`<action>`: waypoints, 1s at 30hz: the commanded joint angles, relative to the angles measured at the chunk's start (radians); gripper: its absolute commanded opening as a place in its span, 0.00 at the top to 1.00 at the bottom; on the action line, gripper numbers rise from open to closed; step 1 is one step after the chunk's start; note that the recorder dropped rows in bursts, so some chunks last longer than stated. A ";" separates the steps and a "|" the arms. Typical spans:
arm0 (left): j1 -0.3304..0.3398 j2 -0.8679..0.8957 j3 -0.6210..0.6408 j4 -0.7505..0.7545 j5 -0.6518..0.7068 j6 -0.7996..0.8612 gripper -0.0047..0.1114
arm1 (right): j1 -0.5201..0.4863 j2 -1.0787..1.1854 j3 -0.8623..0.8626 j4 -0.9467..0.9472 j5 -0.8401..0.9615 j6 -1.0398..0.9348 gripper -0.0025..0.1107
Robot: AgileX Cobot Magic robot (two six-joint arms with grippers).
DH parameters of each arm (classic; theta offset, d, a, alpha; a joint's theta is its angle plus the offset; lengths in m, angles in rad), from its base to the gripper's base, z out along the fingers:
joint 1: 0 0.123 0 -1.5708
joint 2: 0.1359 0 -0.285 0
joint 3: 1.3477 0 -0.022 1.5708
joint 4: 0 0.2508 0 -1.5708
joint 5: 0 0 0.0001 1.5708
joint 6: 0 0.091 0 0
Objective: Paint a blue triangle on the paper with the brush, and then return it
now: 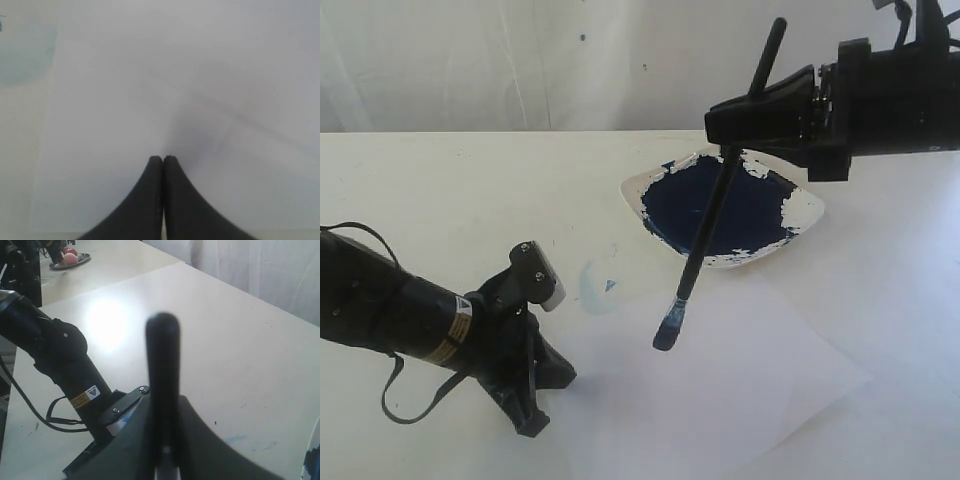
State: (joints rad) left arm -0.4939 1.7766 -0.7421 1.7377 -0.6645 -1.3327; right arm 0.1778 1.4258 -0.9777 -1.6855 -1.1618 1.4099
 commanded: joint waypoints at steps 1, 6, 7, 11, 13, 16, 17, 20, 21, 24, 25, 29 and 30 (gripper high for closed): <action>-0.007 0.014 -0.004 0.007 0.000 0.003 0.96 | 0.004 0.004 0.003 0.012 0.010 -0.021 0.98; -0.007 0.016 -0.004 0.007 0.002 0.003 0.96 | 0.004 0.020 0.003 0.012 0.019 -0.023 0.98; -0.007 0.016 -0.004 0.007 0.004 0.003 0.96 | 0.004 0.034 0.003 0.012 0.019 -0.035 0.98; -0.007 0.016 -0.004 0.007 0.004 0.003 0.96 | 0.004 0.056 0.003 0.014 0.015 -0.104 0.98; -0.007 0.016 -0.004 0.007 0.004 0.003 0.96 | 0.004 0.056 0.003 0.014 0.015 -0.106 0.98; -0.007 0.016 -0.004 0.007 0.004 0.003 0.96 | 0.012 0.056 0.003 0.014 0.015 -0.175 0.98; -0.007 0.016 -0.004 0.007 0.004 0.003 0.96 | 0.022 0.056 0.003 0.022 0.011 -0.208 0.98; -0.007 0.016 -0.004 0.007 0.007 0.003 0.96 | 0.060 0.076 0.003 0.030 -0.009 -0.266 0.98; -0.007 0.016 -0.004 0.007 0.009 0.003 0.96 | 0.073 0.089 0.003 0.030 -0.018 -0.284 0.98; -0.007 0.016 -0.004 0.007 0.007 0.003 0.96 | 0.093 0.109 0.003 0.030 -0.036 -0.336 0.98; -0.007 0.016 -0.004 0.007 0.007 0.003 0.96 | 0.095 0.114 0.003 0.030 -0.046 -0.348 0.98; -0.007 0.016 -0.004 0.007 0.007 0.003 0.96 | 0.095 0.136 0.003 0.030 -0.059 -0.368 0.98; -0.007 0.016 -0.004 0.007 0.007 0.003 0.96 | 0.095 0.138 0.003 0.030 -0.059 -0.368 0.98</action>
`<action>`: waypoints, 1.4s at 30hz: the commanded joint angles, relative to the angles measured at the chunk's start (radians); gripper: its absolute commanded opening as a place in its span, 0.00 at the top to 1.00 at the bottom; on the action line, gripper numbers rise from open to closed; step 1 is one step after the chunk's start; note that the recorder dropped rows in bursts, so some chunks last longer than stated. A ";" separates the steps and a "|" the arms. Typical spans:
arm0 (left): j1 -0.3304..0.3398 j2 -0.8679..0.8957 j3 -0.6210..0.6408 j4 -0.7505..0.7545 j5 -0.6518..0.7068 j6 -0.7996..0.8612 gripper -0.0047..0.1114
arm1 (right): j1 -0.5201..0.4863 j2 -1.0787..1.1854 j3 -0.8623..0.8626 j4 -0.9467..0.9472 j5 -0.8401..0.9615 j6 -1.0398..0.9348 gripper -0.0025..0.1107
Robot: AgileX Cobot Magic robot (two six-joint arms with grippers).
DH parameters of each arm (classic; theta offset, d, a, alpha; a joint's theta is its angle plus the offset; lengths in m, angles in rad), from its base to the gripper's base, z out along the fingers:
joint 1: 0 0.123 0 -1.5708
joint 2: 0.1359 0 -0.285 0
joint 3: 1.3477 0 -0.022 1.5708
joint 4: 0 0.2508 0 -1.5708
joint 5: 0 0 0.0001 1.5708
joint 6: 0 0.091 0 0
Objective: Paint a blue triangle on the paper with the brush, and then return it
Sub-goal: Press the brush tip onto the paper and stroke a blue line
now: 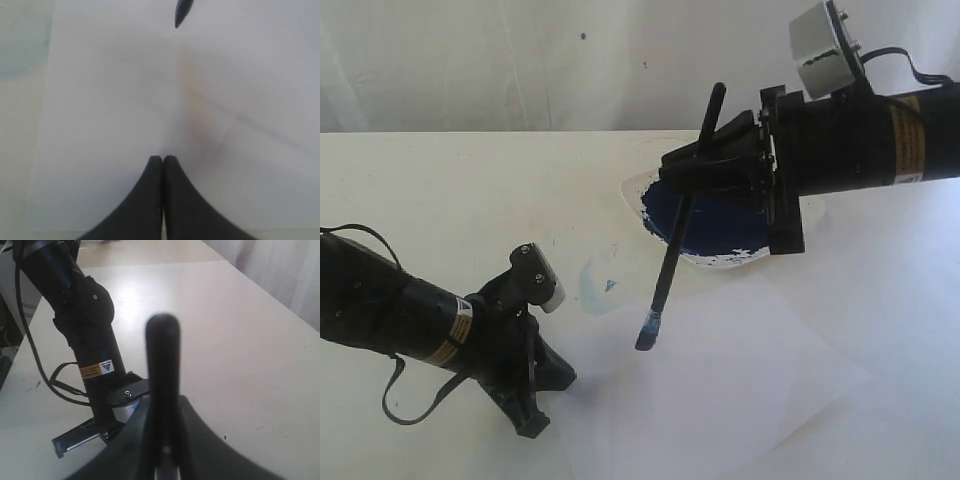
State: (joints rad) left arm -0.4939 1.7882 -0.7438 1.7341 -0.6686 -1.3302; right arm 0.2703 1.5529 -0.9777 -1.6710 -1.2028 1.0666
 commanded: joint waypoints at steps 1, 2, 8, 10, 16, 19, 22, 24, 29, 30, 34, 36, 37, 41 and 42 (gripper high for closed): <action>-0.007 0.005 -0.002 0.010 0.009 0.000 0.96 | 0.003 0.013 0.003 0.015 -0.018 -0.024 0.98; -0.007 0.005 -0.002 0.010 0.009 0.000 0.96 | 0.003 0.013 0.003 0.015 -0.018 -0.024 0.98; -0.007 0.005 -0.002 0.010 0.009 0.000 0.96 | 0.003 0.013 0.003 0.002 -0.005 -0.024 0.98; -0.007 0.005 -0.002 0.010 0.009 0.000 0.96 | 0.003 0.013 0.003 -0.008 0.019 -0.024 0.98; -0.007 0.005 -0.002 0.010 0.009 0.000 0.96 | 0.003 0.013 0.003 -0.034 0.050 -0.024 0.98; -0.007 0.005 -0.002 0.010 0.009 0.000 0.96 | 0.003 0.013 0.003 -0.041 0.058 -0.024 0.98; -0.007 0.005 -0.002 0.010 0.009 0.000 0.96 | -0.003 0.013 0.003 -0.043 0.058 -0.024 0.98; -0.007 0.005 -0.002 0.010 0.009 0.000 0.96 | -0.002 0.013 0.003 -0.049 0.058 -0.024 0.98; -0.007 0.005 -0.002 0.010 0.008 0.000 0.96 | -0.002 0.013 0.003 -0.050 0.064 -0.024 0.98; -0.007 0.005 -0.002 0.010 0.008 0.000 0.96 | -0.002 0.013 0.003 -0.050 0.067 -0.024 0.98; -0.007 0.005 -0.002 0.010 0.008 0.000 0.96 | -0.006 0.013 0.003 -0.052 0.082 -0.024 0.98; -0.007 0.005 -0.002 0.010 0.008 0.000 0.96 | -0.015 0.013 0.003 -0.052 0.080 -0.024 0.98; -0.007 0.005 -0.002 0.010 0.008 0.000 0.96 | -0.020 0.013 0.003 -0.052 0.082 -0.024 0.98; -0.007 0.005 -0.002 0.010 0.008 0.000 0.96 | -0.045 0.013 0.003 -0.052 0.080 -0.024 0.98; -0.007 0.005 -0.002 0.010 0.008 0.000 0.96 | -0.052 0.013 0.003 -0.052 0.080 -0.024 0.98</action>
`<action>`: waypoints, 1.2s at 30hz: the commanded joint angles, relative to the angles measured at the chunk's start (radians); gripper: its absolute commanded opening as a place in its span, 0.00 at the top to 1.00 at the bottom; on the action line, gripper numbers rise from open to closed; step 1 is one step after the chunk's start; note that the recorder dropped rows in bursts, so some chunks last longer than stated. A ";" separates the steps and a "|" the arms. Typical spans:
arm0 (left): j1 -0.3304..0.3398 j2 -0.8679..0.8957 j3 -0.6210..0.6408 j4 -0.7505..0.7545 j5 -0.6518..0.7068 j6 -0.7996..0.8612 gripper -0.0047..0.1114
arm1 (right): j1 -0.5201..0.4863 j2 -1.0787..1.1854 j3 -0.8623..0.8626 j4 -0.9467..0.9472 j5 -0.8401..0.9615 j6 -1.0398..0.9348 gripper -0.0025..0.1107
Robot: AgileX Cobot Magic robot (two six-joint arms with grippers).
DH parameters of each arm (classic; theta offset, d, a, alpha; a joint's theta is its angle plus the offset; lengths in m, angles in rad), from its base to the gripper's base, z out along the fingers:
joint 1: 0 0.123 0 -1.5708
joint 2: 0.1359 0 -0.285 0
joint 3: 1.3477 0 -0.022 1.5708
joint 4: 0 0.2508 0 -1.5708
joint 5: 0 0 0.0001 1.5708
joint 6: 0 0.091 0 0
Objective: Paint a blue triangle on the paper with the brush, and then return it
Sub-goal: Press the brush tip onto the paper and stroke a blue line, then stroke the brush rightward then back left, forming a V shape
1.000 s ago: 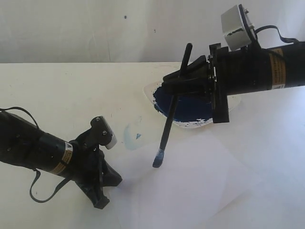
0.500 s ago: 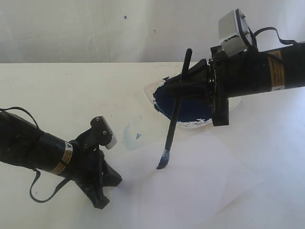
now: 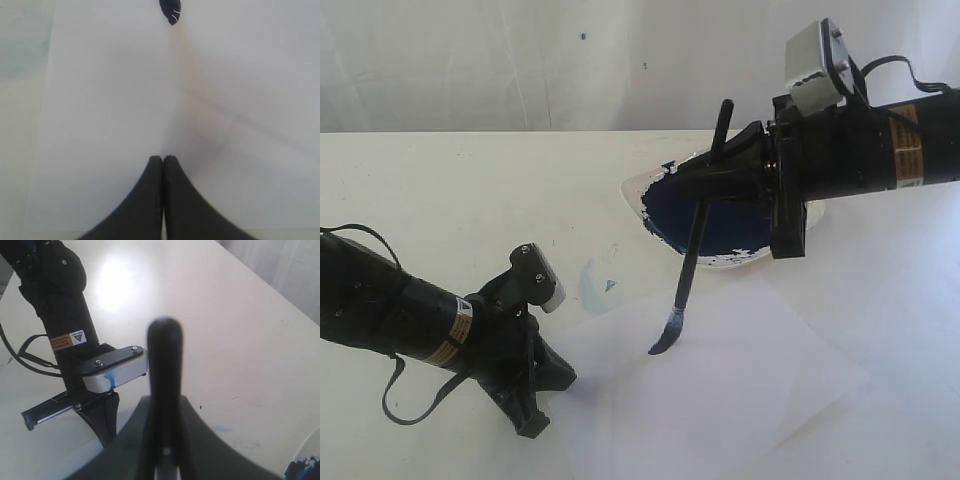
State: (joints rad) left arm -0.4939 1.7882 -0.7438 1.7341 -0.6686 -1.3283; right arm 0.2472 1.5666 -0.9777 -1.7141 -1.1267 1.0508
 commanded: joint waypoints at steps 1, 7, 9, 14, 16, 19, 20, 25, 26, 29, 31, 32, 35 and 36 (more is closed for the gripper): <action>-0.007 0.005 -0.002 0.010 0.008 -0.002 0.96 | -0.035 0.000 0.003 -0.009 0.004 -0.009 0.98; -0.007 0.005 -0.002 0.010 0.010 -0.002 0.96 | -0.073 0.000 0.003 -0.009 0.008 -0.009 0.98; -0.007 0.005 -0.002 0.010 0.010 -0.002 0.96 | -0.091 0.000 0.003 -0.009 0.010 -0.009 0.98; -0.007 0.005 -0.002 0.010 0.010 -0.002 0.96 | -0.137 0.000 0.003 -0.009 0.008 -0.009 0.98; -0.007 0.005 -0.002 0.010 0.010 -0.002 0.96 | -0.150 0.000 0.003 -0.006 0.006 -0.009 0.98; -0.007 0.005 -0.002 0.010 0.010 -0.002 0.96 | -0.161 0.000 0.003 -0.005 0.004 -0.009 0.98; -0.007 0.005 -0.002 0.010 0.010 -0.002 0.96 | -0.161 0.000 0.003 -0.005 0.004 -0.009 0.98; -0.007 0.005 -0.002 0.010 0.010 -0.002 0.96 | -0.161 -0.003 0.001 -0.005 -0.001 -0.009 0.98; -0.007 0.005 -0.002 0.010 0.010 -0.006 0.96 | -0.161 -0.010 0.001 -0.005 -0.010 -0.009 0.98; -0.007 0.005 -0.002 0.010 0.010 -0.008 0.96 | -0.161 -0.042 0.001 -0.003 -0.034 -0.009 0.98; -0.007 0.005 -0.002 0.010 0.010 -0.008 0.96 | -0.161 -0.071 0.001 -0.003 -0.034 0.001 0.98; -0.007 0.005 -0.002 0.010 0.010 -0.008 0.96 | -0.161 -0.087 0.001 -0.003 -0.034 0.021 0.98; -0.007 0.005 -0.002 0.010 0.010 -0.008 0.96 | -0.161 -0.129 0.001 -0.005 -0.034 0.137 0.98; -0.007 0.005 -0.002 0.010 0.010 -0.008 0.96 | -0.161 -0.138 0.001 -0.007 -0.039 0.178 0.98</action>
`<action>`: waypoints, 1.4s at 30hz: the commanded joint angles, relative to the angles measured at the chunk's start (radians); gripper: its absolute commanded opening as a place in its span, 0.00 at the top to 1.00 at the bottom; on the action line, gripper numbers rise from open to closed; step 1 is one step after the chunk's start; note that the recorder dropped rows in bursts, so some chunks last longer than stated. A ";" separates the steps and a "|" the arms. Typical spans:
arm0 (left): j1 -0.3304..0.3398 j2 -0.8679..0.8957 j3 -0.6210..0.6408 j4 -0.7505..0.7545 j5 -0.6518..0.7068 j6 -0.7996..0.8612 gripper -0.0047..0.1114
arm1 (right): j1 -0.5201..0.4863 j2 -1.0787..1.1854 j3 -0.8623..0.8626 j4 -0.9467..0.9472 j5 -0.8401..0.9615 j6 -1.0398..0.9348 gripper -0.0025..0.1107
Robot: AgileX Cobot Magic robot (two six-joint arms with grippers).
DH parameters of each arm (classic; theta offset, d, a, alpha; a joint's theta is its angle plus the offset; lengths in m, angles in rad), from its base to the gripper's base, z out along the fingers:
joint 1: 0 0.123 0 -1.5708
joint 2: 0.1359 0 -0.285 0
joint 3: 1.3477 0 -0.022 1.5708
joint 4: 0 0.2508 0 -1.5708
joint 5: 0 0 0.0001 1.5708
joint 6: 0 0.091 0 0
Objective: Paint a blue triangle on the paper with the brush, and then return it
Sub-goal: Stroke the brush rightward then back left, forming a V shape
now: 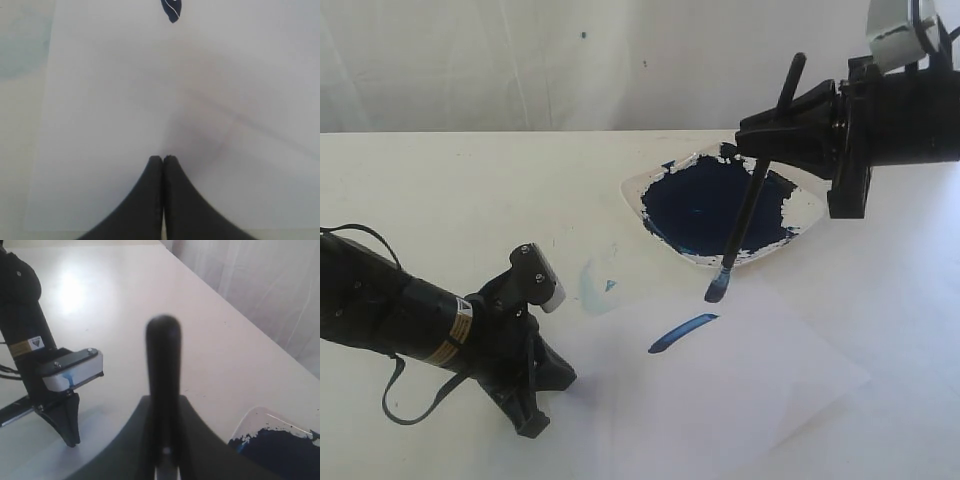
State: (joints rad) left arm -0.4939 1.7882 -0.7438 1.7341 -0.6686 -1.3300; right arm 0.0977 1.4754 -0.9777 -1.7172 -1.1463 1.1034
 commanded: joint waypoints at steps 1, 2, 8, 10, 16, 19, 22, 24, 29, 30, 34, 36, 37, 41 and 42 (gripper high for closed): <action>-0.007 0.005 -0.002 0.010 0.010 -0.007 0.96 | -0.007 -0.056 0.001 -0.006 -0.021 0.173 0.98; -0.007 0.005 -0.002 0.010 0.010 -0.007 0.96 | -0.003 -0.072 0.001 -0.006 -0.019 0.249 0.98; -0.007 0.005 -0.002 0.010 0.010 -0.007 0.96 | 0.055 -0.165 0.016 -0.027 0.121 0.415 0.98; -0.007 0.005 -0.002 0.010 0.010 -0.007 0.96 | 0.087 -0.205 0.052 -0.027 0.215 0.427 0.98; -0.007 0.005 -0.002 0.010 0.010 -0.007 0.96 | 0.210 -0.294 0.232 0.211 0.521 0.286 0.98; -0.007 0.005 -0.002 0.010 0.010 -0.007 0.96 | 0.258 -0.304 0.300 0.415 0.535 0.105 0.98; -0.007 0.005 -0.002 0.010 0.010 -0.007 0.96 | 0.295 -0.297 0.318 0.506 0.523 0.043 0.98; -0.007 0.005 -0.002 0.010 0.010 -0.007 0.96 | 0.308 -0.285 0.318 0.506 0.530 0.043 0.98; -0.007 0.005 -0.002 0.010 0.010 -0.007 0.96 | 0.311 -0.238 0.318 0.506 0.533 0.041 0.98; -0.007 0.005 -0.002 0.010 0.010 -0.007 0.96 | 0.311 -0.227 0.318 0.509 0.533 0.024 0.98; -0.007 0.005 -0.002 0.010 0.010 -0.007 0.96 | 0.311 -0.199 0.316 0.516 0.533 0.011 0.98; -0.007 0.005 -0.002 0.010 0.010 -0.007 0.96 | 0.311 -0.191 0.316 0.518 0.530 -0.002 0.98; -0.007 0.005 -0.002 0.010 0.010 -0.007 0.96 | 0.311 -0.188 0.316 0.518 0.530 -0.001 0.98; -0.007 0.005 -0.002 0.010 0.010 -0.007 0.96 | 0.311 -0.183 0.316 0.518 0.532 -0.001 0.98; -0.007 0.005 -0.002 0.010 0.010 -0.007 0.96 | 0.311 -0.184 0.316 0.518 0.534 -0.001 0.98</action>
State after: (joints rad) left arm -0.4939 1.7882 -0.7438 1.7341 -0.6686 -1.3300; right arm 0.4070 1.2914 -0.6647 -1.2112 -0.6129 1.1153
